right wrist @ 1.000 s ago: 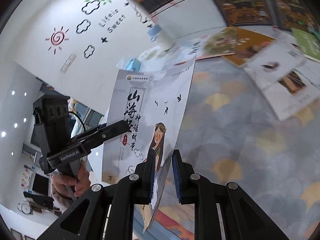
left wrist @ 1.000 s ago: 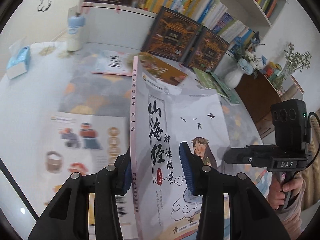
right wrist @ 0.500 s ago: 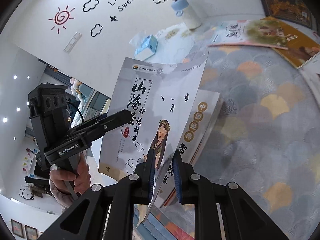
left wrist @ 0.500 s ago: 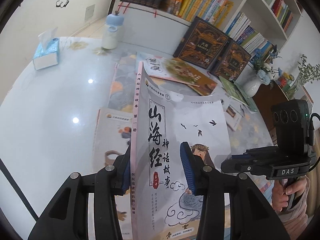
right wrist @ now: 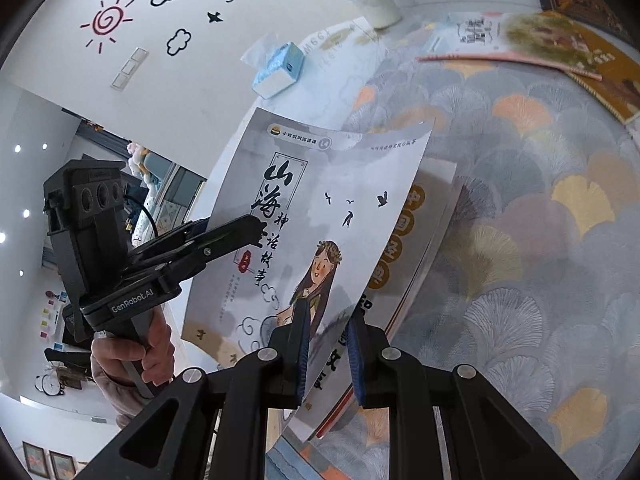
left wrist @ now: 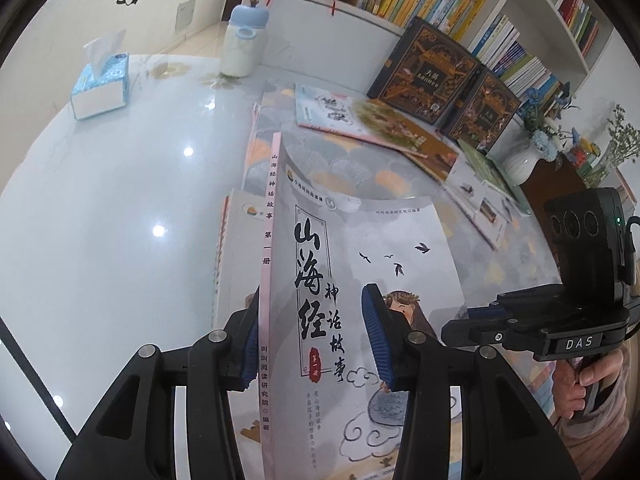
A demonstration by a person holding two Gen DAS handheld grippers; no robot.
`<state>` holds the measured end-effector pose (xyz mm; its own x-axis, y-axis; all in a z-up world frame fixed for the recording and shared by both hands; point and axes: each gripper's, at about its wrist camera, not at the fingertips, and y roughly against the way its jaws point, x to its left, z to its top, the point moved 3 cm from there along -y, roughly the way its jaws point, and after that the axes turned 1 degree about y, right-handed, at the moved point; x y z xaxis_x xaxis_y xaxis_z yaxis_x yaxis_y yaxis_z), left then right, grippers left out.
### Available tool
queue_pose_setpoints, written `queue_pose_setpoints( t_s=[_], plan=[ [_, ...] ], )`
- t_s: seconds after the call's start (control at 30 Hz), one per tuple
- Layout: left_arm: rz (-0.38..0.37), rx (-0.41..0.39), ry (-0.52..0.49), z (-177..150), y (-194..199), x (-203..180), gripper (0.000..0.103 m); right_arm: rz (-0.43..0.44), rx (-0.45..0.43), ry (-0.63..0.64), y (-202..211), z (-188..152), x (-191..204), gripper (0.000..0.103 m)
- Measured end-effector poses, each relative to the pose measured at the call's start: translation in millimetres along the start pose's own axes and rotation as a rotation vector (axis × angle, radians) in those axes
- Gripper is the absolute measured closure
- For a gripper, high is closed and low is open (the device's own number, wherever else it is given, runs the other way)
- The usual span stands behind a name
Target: Organize books
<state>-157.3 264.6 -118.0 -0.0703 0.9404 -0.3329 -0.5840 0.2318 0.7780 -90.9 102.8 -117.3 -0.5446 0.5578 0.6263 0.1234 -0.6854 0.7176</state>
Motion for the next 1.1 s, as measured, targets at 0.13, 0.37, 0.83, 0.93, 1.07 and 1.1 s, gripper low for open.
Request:
queue_pose_setpoints(
  t_s=[0.13,0.37,0.83,0.93,1.07,1.1],
  plan=[
    [0.016,0.0,-0.003,-1.9,-4.2,6.2,0.062,-0.016,0.008,-0.004,-6.7,-1.3,-4.1,0.085],
    [0.022,0.005,-0.027,-0.6,-6.3,8.1,0.058,-0.026,0.004,-0.008,-10.3,-2.6,-9.5,0.084],
    [0.145,0.044,-0.077,-0.8,-13.8,14.2,0.048,-0.027,-0.018,0.008,-7.4,-7.8,-10.5,0.084],
    [0.173,0.052,-0.095,-1.7,-16.4,16.6,0.048,-0.024,-0.026,0.008,-4.6,-9.8,-10.1,0.084],
    [0.15,0.046,-0.074,-0.2,-17.2,22.6,0.048,-0.015,-0.059,0.015,5.7,-16.2,-8.6,0.084],
    [0.153,0.046,-0.074,0.5,-18.1,22.3,0.048,-0.007,-0.065,0.013,8.4,-17.6,-8.7,0.084]
  ],
)
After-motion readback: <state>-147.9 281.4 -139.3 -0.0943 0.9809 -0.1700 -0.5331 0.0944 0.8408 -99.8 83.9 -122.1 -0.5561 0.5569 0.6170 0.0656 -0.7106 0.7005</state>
